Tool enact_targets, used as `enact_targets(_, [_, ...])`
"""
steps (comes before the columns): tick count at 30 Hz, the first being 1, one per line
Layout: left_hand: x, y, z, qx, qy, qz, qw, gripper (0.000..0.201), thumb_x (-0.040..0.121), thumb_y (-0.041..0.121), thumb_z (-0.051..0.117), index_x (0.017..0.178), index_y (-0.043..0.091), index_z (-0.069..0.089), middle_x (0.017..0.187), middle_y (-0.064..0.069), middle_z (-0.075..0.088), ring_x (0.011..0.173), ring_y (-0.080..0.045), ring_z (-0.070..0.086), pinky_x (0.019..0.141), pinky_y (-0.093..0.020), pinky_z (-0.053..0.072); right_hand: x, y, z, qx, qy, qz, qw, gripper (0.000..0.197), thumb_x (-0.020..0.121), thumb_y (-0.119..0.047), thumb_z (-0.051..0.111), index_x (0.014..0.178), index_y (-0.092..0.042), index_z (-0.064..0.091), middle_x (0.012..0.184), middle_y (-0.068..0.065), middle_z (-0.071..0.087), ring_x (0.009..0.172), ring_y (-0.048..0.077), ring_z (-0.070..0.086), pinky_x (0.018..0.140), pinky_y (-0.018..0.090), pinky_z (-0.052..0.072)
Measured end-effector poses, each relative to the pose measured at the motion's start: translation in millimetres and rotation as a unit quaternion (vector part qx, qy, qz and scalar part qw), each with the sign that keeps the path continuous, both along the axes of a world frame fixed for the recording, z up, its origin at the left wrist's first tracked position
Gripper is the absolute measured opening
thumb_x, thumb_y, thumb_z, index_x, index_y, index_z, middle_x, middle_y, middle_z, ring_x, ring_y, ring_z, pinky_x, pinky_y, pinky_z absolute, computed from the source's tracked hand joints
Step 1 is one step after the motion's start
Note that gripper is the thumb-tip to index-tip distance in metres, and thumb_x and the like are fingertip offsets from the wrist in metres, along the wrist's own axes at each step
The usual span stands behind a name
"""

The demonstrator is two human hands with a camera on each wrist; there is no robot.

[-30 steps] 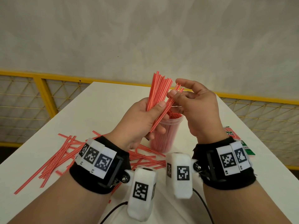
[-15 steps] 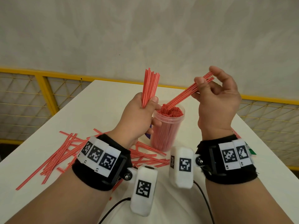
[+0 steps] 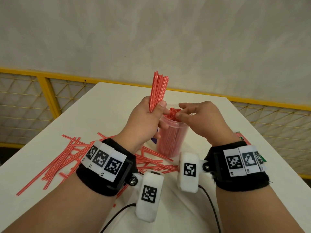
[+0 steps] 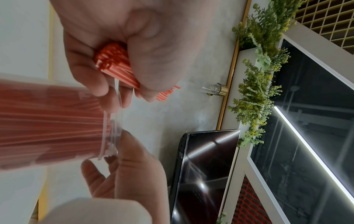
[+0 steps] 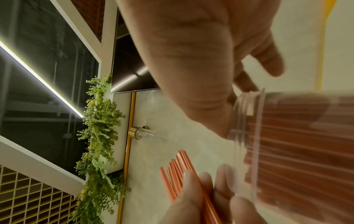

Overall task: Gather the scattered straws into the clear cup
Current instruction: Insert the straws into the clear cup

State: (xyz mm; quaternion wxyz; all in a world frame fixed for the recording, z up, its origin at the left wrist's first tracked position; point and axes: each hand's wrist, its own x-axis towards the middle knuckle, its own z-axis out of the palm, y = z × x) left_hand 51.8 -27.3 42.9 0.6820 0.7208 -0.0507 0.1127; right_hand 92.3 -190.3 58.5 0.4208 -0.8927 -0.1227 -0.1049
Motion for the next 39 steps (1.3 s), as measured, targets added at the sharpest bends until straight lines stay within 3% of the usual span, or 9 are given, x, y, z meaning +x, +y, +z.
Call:
enact_targets(5, [1.1, 0.2, -0.6, 0.007, -0.01, 0.012, 1.0, 0.009, 0.099, 0.037, 0.049, 0.101, 0.028, 0.052, 0.082, 0.003, 0.063, 0.055, -0.009, 0.06, 0.042, -0.024, 0.046, -1.2, 8.9, -5.7, 0.075, 0.024, 0.008, 0.997, 0.006, 0.078, -0.019, 0.077, 0.075, -0.024, 0.078, 0.12, -0.007, 0.067, 0.107, -0.002, 0.059, 0.098, 0.028, 0.045])
enact_targets(8, [4.0, 4.8, -0.7, 0.013, -0.014, 0.032, 0.999, 0.011, 0.1, 0.036, 0.049, 0.1, 0.026, 0.053, 0.076, 0.003, 0.061, 0.049, -0.008, 0.054, 0.039, -0.024, 0.042, -2.2, 15.1, -9.0, 0.076, 0.015, 0.028, 0.997, 0.007, 0.083, -0.024, 0.073, 0.078, -0.026, 0.078, 0.119, -0.009, 0.068, 0.107, -0.004, 0.058, 0.098, 0.024, 0.043])
enact_targets(12, [4.8, 8.4, -0.3, -0.04, 0.012, 0.0, 0.999, 0.014, 0.097, 0.037, 0.055, 0.096, 0.023, 0.057, 0.066, 0.007, 0.06, 0.044, -0.007, 0.048, 0.036, -0.023, 0.035, -2.5, 15.1, -5.4, 0.124, -0.016, 0.004, 0.992, 0.017, 0.091, -0.035, 0.064, 0.088, -0.024, 0.076, 0.1, -0.016, 0.07, 0.096, 0.0, 0.064, 0.09, 0.026, 0.049])
enact_targets(15, [3.6, 7.3, 0.5, -0.083, 0.04, -0.049, 0.995, 0.016, 0.093, 0.036, 0.062, 0.091, 0.02, 0.059, 0.063, 0.005, 0.061, 0.043, -0.007, 0.047, 0.034, -0.02, 0.032, -6.7, 14.3, 4.0, 0.179, -0.073, -0.005, 0.981, 0.008, 0.092, -0.034, 0.063, 0.089, -0.032, 0.071, 0.088, -0.015, 0.071, 0.083, -0.005, 0.064, 0.078, 0.022, 0.049])
enact_targets(19, [1.7, 5.9, 1.2, -0.092, 0.052, -0.089, 0.99, 0.017, 0.09, 0.035, 0.065, 0.093, 0.019, 0.061, 0.067, 0.001, 0.063, 0.043, -0.008, 0.047, 0.034, -0.019, 0.031, -14.6, 16.7, 12.4, 0.245, -0.067, 0.027, 0.967, 0.019, 0.089, -0.028, 0.068, 0.106, -0.033, 0.064, 0.083, -0.005, 0.074, 0.076, 0.003, 0.068, 0.067, 0.02, 0.05])
enact_targets(22, [-0.9, 6.1, 2.3, -0.075, 0.053, -0.117, 0.989, 0.015, 0.089, 0.034, 0.066, 0.098, 0.022, 0.063, 0.069, 0.0, 0.065, 0.043, -0.008, 0.048, 0.034, -0.018, 0.032, -17.8, 18.7, 13.8, 0.269, -0.053, 0.045, 0.96, 0.034, 0.089, -0.023, 0.069, 0.121, -0.027, 0.059, 0.078, -0.003, 0.073, 0.074, 0.007, 0.07, 0.07, 0.025, 0.052])
enact_targets(28, [-5.6, 3.3, 5.7, -0.048, 0.052, -0.129, 0.989, 0.019, 0.09, 0.035, 0.064, 0.104, 0.022, 0.061, 0.072, 0.0, 0.069, 0.043, -0.009, 0.05, 0.035, -0.017, 0.034, -20.5, 21.1, 13.2, 0.354, -0.025, 0.078, 0.932, 0.029, 0.088, -0.01, 0.068, 0.113, -0.026, 0.065, 0.086, 0.032, 0.065, 0.07, 0.021, 0.067, 0.066, 0.032, 0.056])
enact_targets(35, [-8.3, 2.1, 8.0, -0.021, 0.039, -0.116, 0.992, 0.029, 0.092, 0.041, 0.058, 0.115, 0.025, 0.058, 0.082, -0.005, 0.074, 0.048, -0.015, 0.06, 0.035, -0.02, 0.037, -16.0, 18.2, 10.5, 0.392, -0.016, 0.084, 0.916, 0.026, 0.085, -0.007, 0.07, 0.107, -0.02, 0.068, 0.077, 0.021, 0.069, 0.069, 0.027, 0.062, 0.069, 0.038, 0.055])
enact_targets(39, [-5.5, 2.5, 8.4, -0.017, 0.028, -0.055, 0.998, 0.016, 0.097, 0.037, 0.053, 0.106, 0.024, 0.058, 0.082, -0.002, 0.074, 0.048, -0.014, 0.062, 0.033, -0.02, 0.035, -13.9, 17.8, 12.6, 0.44, -0.073, 0.048, 0.894, 0.027, 0.085, -0.005, 0.069, 0.105, -0.022, 0.066, 0.07, 0.007, 0.071, 0.067, 0.017, 0.066, 0.063, 0.029, 0.054])
